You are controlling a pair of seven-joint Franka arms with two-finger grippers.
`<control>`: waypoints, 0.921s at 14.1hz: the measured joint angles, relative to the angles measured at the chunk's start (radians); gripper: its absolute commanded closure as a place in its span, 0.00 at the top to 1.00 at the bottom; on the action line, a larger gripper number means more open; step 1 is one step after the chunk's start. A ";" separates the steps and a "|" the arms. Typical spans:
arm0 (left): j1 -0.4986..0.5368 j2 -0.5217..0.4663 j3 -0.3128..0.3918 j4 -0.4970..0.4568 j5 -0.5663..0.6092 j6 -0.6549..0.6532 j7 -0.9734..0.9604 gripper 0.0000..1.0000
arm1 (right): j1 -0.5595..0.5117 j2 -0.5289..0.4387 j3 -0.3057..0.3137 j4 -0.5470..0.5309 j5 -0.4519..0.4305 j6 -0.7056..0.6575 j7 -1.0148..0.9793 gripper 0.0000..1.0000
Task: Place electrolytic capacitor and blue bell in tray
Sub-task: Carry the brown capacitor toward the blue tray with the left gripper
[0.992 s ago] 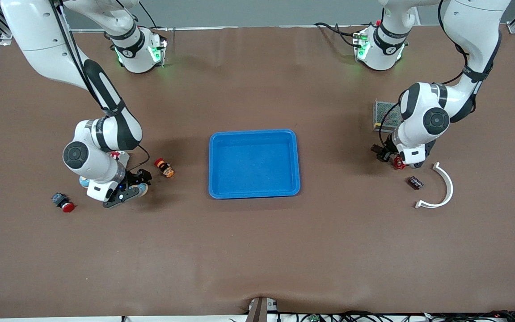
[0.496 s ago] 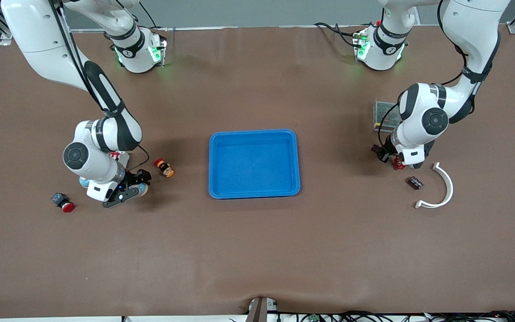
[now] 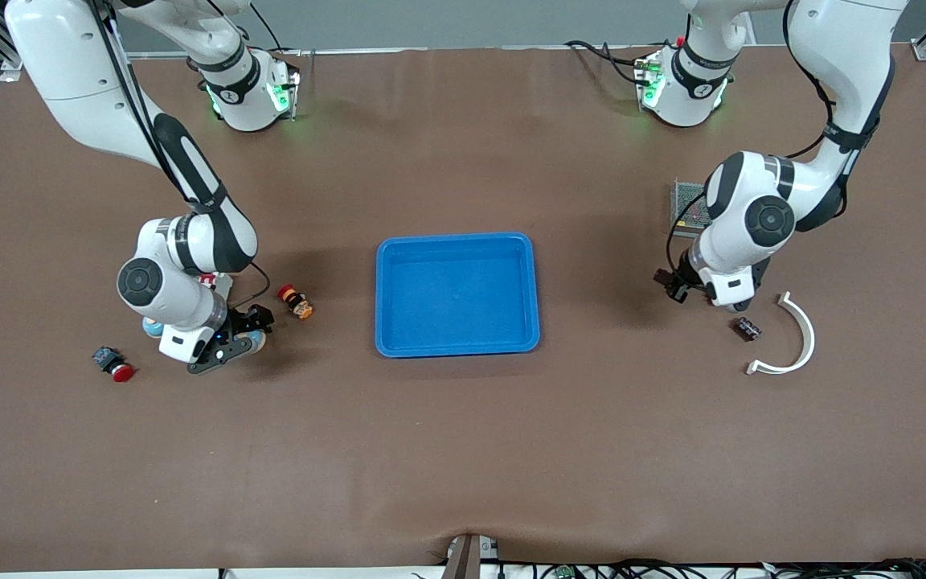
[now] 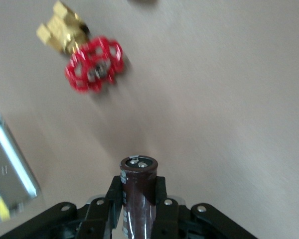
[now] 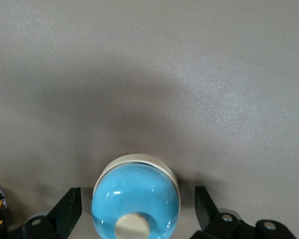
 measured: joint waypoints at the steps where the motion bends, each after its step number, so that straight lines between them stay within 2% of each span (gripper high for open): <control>1: -0.001 0.000 -0.028 0.033 0.000 -0.038 -0.049 0.00 | 0.000 0.000 0.000 0.000 0.000 0.001 0.000 0.83; 5: -0.015 0.000 -0.131 0.124 0.001 -0.103 -0.216 0.00 | 0.000 0.000 0.000 0.002 0.000 0.002 0.000 0.62; 6: -0.029 0.000 -0.143 0.139 0.001 -0.107 -0.246 0.00 | 0.000 -0.001 -0.001 0.003 -0.001 0.003 0.000 0.52; 8: -0.082 0.006 -0.149 0.164 0.000 -0.110 -0.336 0.00 | 0.000 -0.002 -0.002 0.004 -0.001 0.003 0.000 0.41; 13: -0.222 0.090 -0.150 0.299 0.000 -0.111 -0.556 0.00 | 0.000 -0.002 -0.001 0.007 -0.001 0.003 0.000 0.41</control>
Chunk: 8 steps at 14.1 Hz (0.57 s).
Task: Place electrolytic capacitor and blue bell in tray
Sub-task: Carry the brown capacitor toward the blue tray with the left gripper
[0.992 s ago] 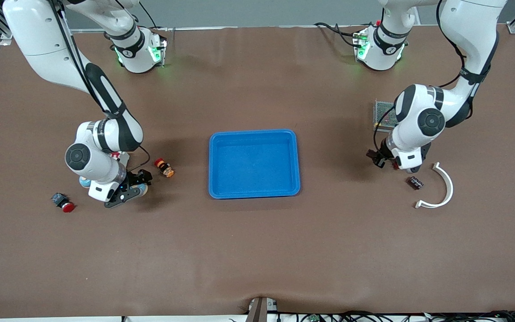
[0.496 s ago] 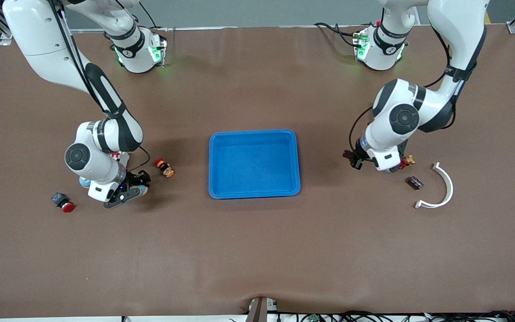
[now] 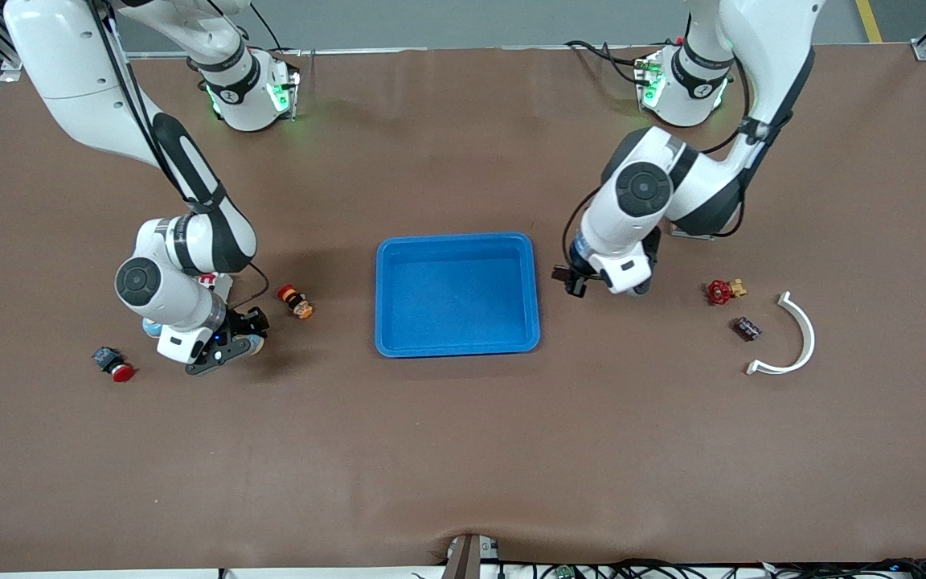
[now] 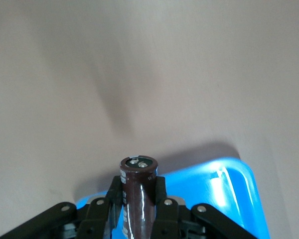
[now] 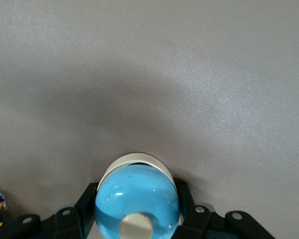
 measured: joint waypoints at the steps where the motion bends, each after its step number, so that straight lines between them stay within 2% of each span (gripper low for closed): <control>1: -0.021 0.024 0.000 0.028 0.000 0.000 -0.027 0.00 | 0.000 0.000 0.000 0.005 0.000 -0.002 0.000 0.41; 3: -0.061 0.070 0.000 0.075 0.000 -0.001 -0.066 0.00 | 0.002 0.000 0.003 0.038 0.002 -0.056 0.006 0.41; 8: -0.141 0.165 0.002 0.155 0.000 -0.001 -0.122 0.00 | 0.014 -0.024 0.013 0.297 0.010 -0.488 0.169 0.41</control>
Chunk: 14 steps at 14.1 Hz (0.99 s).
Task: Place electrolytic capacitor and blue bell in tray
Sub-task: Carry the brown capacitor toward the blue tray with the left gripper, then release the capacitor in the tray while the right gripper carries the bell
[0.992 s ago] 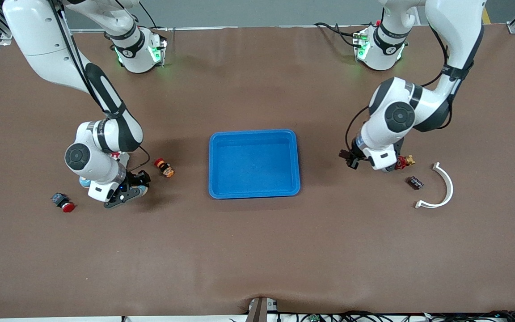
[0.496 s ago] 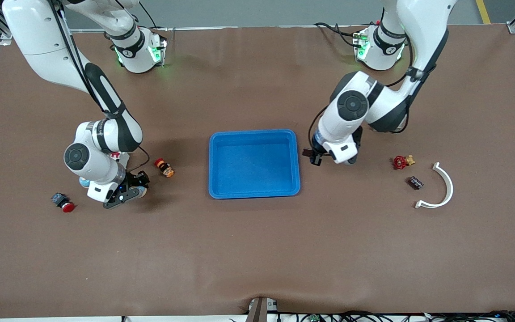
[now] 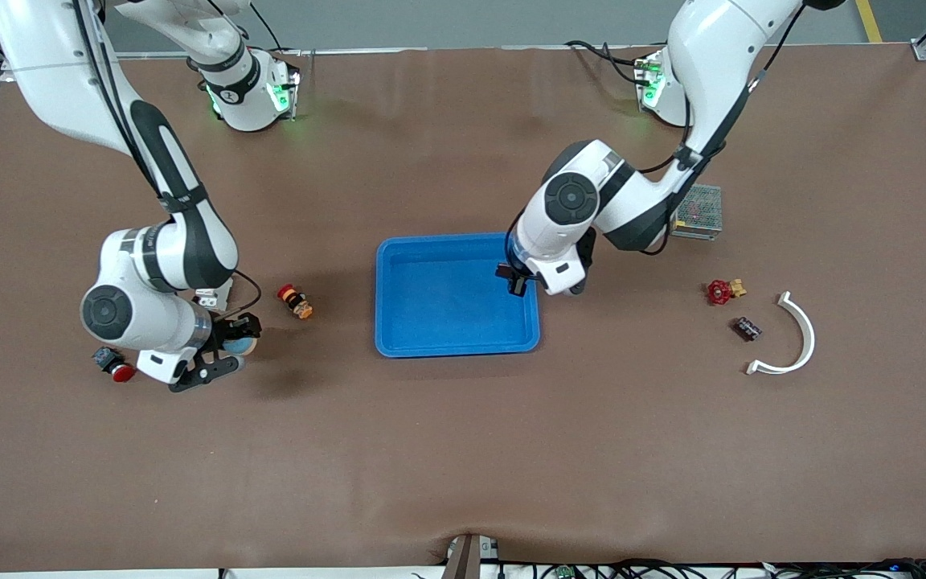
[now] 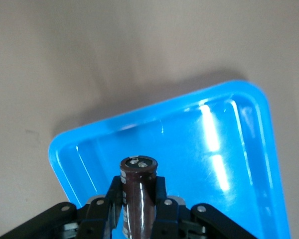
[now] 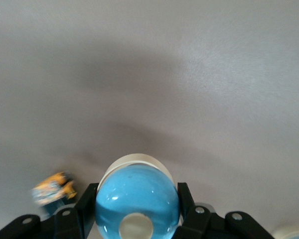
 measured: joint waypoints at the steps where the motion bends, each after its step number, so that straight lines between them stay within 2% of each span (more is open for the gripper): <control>1: -0.010 0.013 0.001 0.007 0.000 0.000 -0.012 0.00 | 0.015 -0.011 0.003 0.028 0.001 -0.034 0.070 0.41; 6: -0.020 0.076 0.002 0.012 0.032 0.000 -0.120 0.00 | 0.174 -0.059 0.010 0.045 0.001 -0.080 0.440 0.41; 9: -0.022 0.124 0.002 0.021 0.096 0.001 -0.241 0.00 | 0.257 -0.058 0.010 0.042 0.001 -0.078 0.602 0.41; 12: -0.024 0.156 0.002 0.040 0.101 0.002 -0.272 0.00 | 0.342 -0.057 0.010 0.040 0.001 -0.068 0.750 0.41; 13: -0.026 0.162 0.002 0.043 0.101 0.003 -0.273 0.10 | 0.376 -0.056 0.011 0.039 0.001 -0.058 0.804 0.41; 14: -0.027 0.166 0.002 0.046 0.101 0.006 -0.274 0.54 | 0.409 -0.054 0.011 0.035 0.001 -0.045 0.849 0.41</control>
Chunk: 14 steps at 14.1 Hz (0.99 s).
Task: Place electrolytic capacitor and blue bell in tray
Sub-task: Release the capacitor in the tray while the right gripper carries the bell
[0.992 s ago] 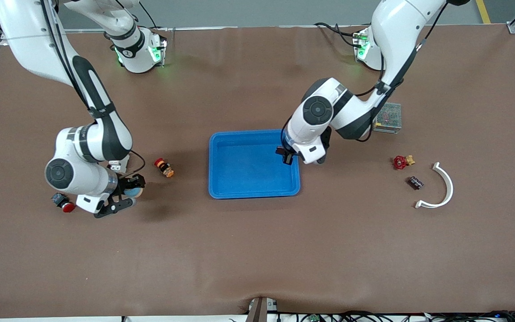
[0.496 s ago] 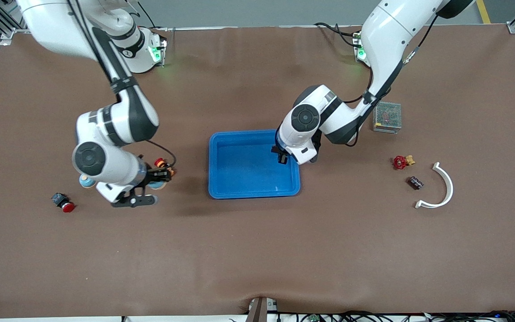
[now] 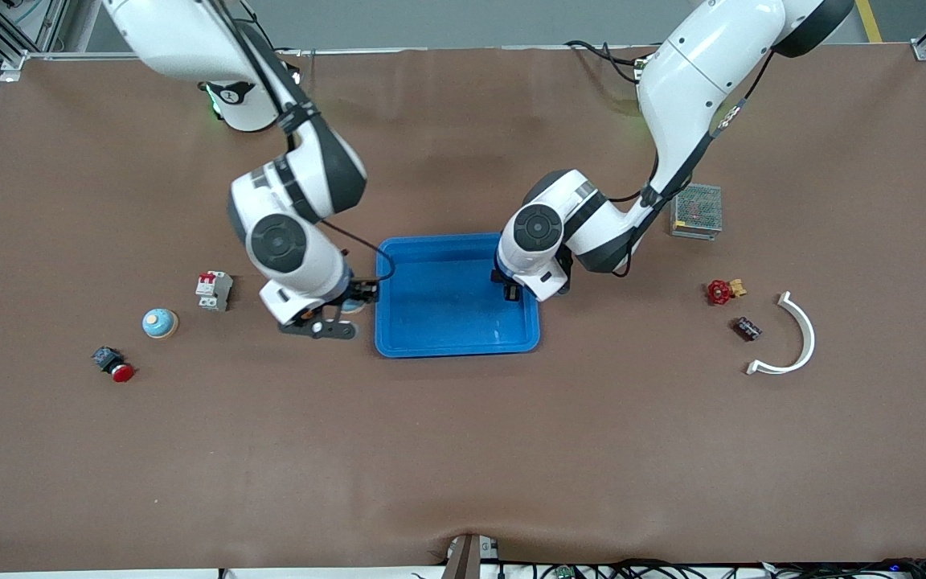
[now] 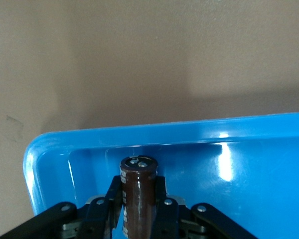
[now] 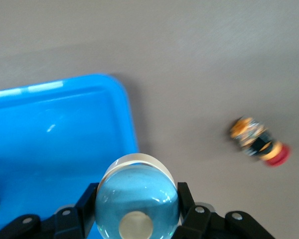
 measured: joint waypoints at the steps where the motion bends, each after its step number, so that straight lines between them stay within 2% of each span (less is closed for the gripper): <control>1: -0.001 0.003 0.000 0.002 0.000 0.001 0.000 0.86 | 0.029 0.001 0.000 -0.008 0.000 0.015 0.032 0.41; 2: -0.002 0.004 0.000 0.002 0.000 0.001 0.000 1.00 | 0.053 0.002 0.000 -0.021 0.000 0.030 0.054 0.41; 8: 0.002 -0.007 0.017 0.026 0.004 0.000 0.000 1.00 | 0.103 0.015 -0.001 -0.140 0.000 0.210 0.099 0.41; 11: 0.020 -0.048 0.042 0.037 0.016 -0.022 0.009 1.00 | 0.122 0.037 -0.001 -0.153 0.000 0.260 0.101 0.41; 14: 0.072 -0.105 0.050 0.038 0.018 -0.089 0.111 1.00 | 0.143 0.065 -0.001 -0.153 0.000 0.296 0.107 0.41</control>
